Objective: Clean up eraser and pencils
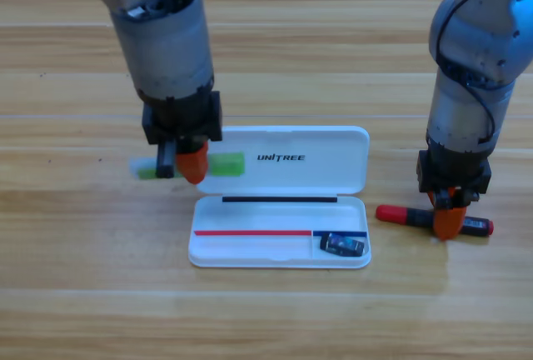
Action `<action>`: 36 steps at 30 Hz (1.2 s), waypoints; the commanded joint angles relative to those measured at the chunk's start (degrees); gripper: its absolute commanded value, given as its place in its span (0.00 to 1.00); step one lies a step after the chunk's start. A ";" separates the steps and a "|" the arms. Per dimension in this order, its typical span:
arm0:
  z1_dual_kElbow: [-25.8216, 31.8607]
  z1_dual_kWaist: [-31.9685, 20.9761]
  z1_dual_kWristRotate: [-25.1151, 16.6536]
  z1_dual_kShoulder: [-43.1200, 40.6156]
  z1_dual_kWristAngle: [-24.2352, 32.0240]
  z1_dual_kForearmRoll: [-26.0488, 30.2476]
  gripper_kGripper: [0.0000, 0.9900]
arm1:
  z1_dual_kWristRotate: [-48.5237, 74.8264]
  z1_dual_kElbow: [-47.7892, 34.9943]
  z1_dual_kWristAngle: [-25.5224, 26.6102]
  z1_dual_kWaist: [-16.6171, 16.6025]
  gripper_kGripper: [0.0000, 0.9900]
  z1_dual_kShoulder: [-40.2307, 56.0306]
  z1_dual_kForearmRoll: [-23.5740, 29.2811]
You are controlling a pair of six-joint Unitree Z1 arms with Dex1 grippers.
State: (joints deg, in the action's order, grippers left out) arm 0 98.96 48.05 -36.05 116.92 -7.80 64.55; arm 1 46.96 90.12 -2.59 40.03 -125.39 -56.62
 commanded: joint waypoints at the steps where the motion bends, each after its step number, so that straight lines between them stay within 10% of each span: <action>1: -0.09 2.49 0.81 4.28 0.42 -1.44 0.00 | 0.67 -1.53 0.92 -1.27 0.26 -2.94 0.90; 5: 1.14 3.46 0.89 6.21 0.69 -1.79 0.00 | 0.67 -1.88 0.92 -1.27 0.00 -3.02 0.90; 36: 5.71 6.10 2.83 13.95 3.67 -3.55 0.00 | 0.67 -4.25 1.36 -1.27 0.00 -0.21 0.90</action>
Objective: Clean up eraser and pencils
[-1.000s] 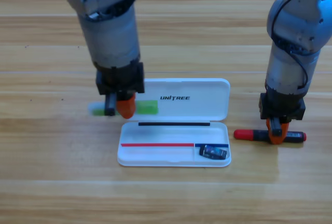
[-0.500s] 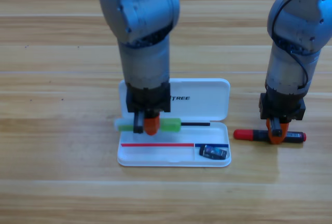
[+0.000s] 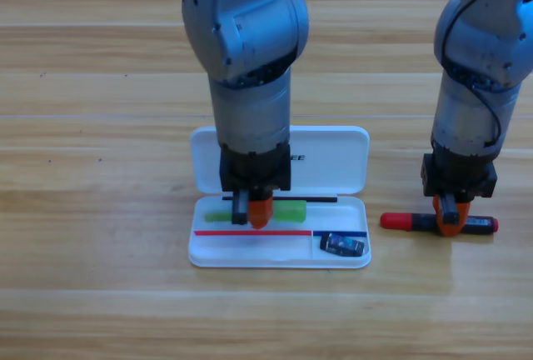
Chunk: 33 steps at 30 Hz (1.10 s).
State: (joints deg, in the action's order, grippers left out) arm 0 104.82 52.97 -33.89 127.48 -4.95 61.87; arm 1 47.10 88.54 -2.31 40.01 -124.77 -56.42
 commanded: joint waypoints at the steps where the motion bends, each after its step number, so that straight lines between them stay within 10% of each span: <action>1: -0.14 1.17 0.75 3.39 0.91 -0.88 0.00 | 0.54 -2.76 1.08 -1.16 0.00 -0.83 0.69; 33: -1.99 1.17 0.93 2.34 2.49 0.09 0.00 | 0.54 -2.94 0.90 -1.16 0.00 -0.56 1.31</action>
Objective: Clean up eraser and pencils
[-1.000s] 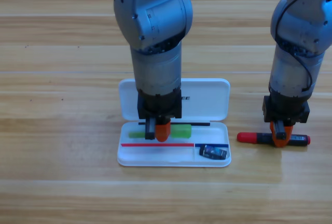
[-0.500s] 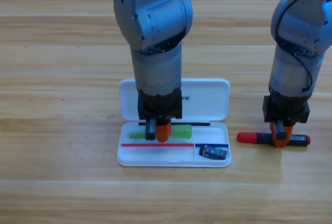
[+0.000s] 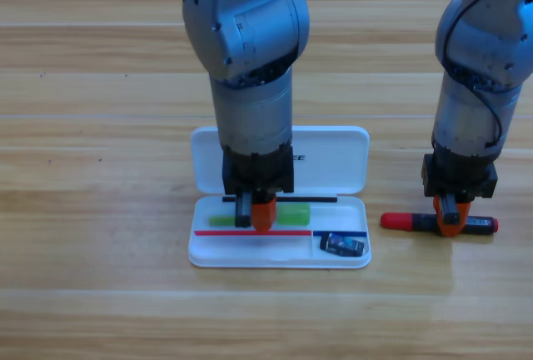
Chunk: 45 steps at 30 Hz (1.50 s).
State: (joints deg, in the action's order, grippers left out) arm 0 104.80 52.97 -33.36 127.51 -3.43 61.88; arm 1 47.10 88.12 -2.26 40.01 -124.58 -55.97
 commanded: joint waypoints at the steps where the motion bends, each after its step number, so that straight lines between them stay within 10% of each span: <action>1: -1.97 1.17 0.32 2.31 0.97 0.08 0.00 | 0.54 -2.51 0.86 -1.16 0.00 -0.75 0.86; 20: -2.14 1.17 -0.04 2.92 1.50 0.08 0.00 | 0.54 -2.60 0.33 -1.16 0.00 -0.75 0.86; 28: -2.49 1.17 0.58 3.19 1.50 0.08 0.68 | 0.45 -2.60 0.06 -1.16 0.00 -0.57 0.86; 39: -2.40 1.17 0.93 2.57 1.15 0.08 0.99 | 0.36 -3.31 0.33 -0.98 0.00 3.73 -0.98; 45: -4.25 1.08 0.75 -3.58 0.88 0.61 1.00 | 0.19 -1.02 2.44 1.30 0.00 12.08 -9.86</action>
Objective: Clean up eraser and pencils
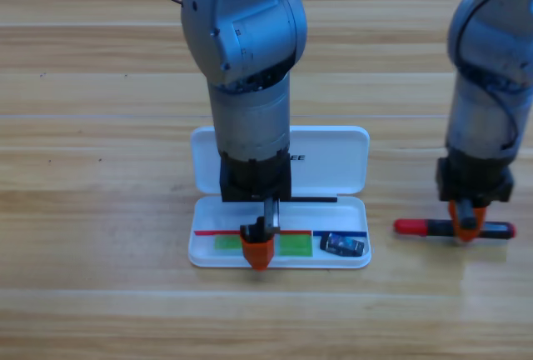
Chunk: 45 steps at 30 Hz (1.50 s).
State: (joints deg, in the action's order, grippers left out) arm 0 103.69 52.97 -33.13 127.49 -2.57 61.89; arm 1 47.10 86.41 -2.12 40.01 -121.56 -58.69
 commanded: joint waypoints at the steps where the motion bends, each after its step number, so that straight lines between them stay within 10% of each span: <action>1: -3.76 0.99 0.61 -5.67 -0.16 0.60 1.00 | 0.10 1.48 2.65 1.83 0.00 10.12 -8.55; 12: -7.81 -11.22 -0.10 -32.92 1.25 3.15 1.00 | -4.03 12.02 3.62 9.47 0.00 3.09 -12.68; 24: -18.70 -32.32 -6.43 -40.22 10.48 -7.84 1.00 | -5.35 34.70 2.39 14.57 0.00 -15.11 -16.28; 45: -34.35 -33.37 -7.30 -41.01 12.32 -21.20 1.00 | -6.67 42.08 0.98 15.27 0.00 -20.55 -17.25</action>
State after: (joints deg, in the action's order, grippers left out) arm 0 71.70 20.93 -39.41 87.13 8.94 41.50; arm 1 40.88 127.97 -0.32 53.22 -137.60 -74.98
